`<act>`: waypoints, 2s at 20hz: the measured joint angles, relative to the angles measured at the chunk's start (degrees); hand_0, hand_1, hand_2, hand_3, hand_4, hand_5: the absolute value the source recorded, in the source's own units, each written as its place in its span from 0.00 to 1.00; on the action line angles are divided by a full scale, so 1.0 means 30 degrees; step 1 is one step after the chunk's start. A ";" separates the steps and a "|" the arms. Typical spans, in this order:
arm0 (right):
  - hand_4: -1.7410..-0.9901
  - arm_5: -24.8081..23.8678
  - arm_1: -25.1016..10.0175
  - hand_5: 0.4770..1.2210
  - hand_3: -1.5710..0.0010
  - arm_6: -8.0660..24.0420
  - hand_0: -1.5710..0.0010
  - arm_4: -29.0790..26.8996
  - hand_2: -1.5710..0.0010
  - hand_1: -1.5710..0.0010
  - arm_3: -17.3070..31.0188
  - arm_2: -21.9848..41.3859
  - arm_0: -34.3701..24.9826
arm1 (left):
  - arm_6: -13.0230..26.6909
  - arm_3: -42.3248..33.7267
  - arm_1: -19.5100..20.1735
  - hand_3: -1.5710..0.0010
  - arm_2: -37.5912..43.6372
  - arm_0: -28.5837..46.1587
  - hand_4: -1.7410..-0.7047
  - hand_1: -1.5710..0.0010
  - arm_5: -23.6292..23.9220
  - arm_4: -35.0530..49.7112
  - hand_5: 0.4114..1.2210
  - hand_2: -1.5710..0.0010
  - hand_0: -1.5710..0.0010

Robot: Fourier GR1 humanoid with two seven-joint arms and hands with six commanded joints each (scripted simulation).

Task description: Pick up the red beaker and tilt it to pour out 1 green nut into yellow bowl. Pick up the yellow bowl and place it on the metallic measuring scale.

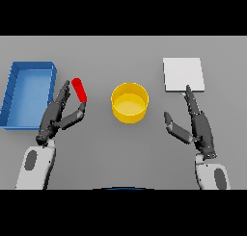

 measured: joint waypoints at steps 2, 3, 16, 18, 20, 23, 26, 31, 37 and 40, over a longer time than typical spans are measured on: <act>0.56 -0.0019 0.0100 0.28 1.00 -0.0081 1.00 0.0041 1.00 1.00 0.0057 0.0063 0.0134 | -0.0351 0.1433 -0.0278 1.00 0.0199 -0.0976 0.35 1.00 0.0230 -0.0131 0.40 1.00 1.00; 0.55 -0.0053 0.0162 0.28 1.00 -0.0096 1.00 -0.0028 1.00 1.00 0.0006 0.0034 0.0185 | -0.0433 0.2017 -0.0213 1.00 0.0378 -0.1430 0.36 1.00 0.0404 -0.0259 0.40 1.00 1.00; 0.55 -0.0080 0.0212 0.28 1.00 0.0185 1.00 -0.0261 1.00 1.00 0.0135 -0.0176 0.0085 | -0.1540 0.8184 -0.0387 1.00 0.1848 -0.6230 0.41 1.00 0.0717 -0.0180 0.36 1.00 1.00; 0.57 -0.0053 0.0169 0.28 1.00 0.0134 1.00 -0.0207 1.00 1.00 -0.0031 -0.0116 0.0214 | -0.1815 0.8491 -0.0446 1.00 0.1802 -0.6319 0.40 1.00 0.0702 -0.0264 0.37 1.00 1.00; 0.58 -0.0221 0.0146 0.27 1.00 0.0101 1.00 -0.0091 1.00 1.00 -0.0154 -0.0162 0.0274 | -0.1984 0.9150 -0.0399 1.00 0.2012 -0.6995 0.38 1.00 0.0613 -0.0165 0.39 1.00 1.00; 0.60 -0.0205 0.0018 0.28 1.00 0.0259 1.00 -0.0085 1.00 1.00 -0.0056 -0.0247 0.0153 | -0.3145 0.9835 -0.0520 0.95 0.2299 -0.7264 0.31 0.95 0.0667 0.0004 0.44 0.92 0.95; 0.61 -0.0138 -0.0056 0.28 1.00 0.0087 1.00 -0.0092 1.00 1.00 -0.0046 -0.0256 0.0074 | -0.2837 1.0646 -0.1041 0.55 0.2752 -0.7821 0.29 0.55 0.1305 0.0249 0.66 0.54 0.57; 0.60 0.0086 -0.0146 0.28 1.00 0.0467 1.00 -0.0387 1.00 1.00 -0.0025 -0.0364 -0.0095 | -0.3912 1.0797 -0.1462 0.18 0.2481 -0.7728 0.28 0.18 0.2531 -0.0936 0.89 0.18 0.19; 0.62 -0.0079 0.0076 0.26 1.00 -0.0091 1.00 0.0035 1.00 1.00 0.0564 -0.0127 -0.0290 | -0.4634 1.0684 -0.1318 0.05 0.2732 -0.8082 0.07 0.05 0.2733 -0.0302 0.86 0.05 0.05; 0.64 -0.0151 0.0073 0.26 1.00 -0.0192 1.00 0.0395 1.00 1.00 0.0390 0.0102 -0.0249 | -0.4391 0.9839 -0.1144 0.02 0.2375 -0.8341 0.04 0.02 0.3123 -0.0192 0.85 0.02 0.02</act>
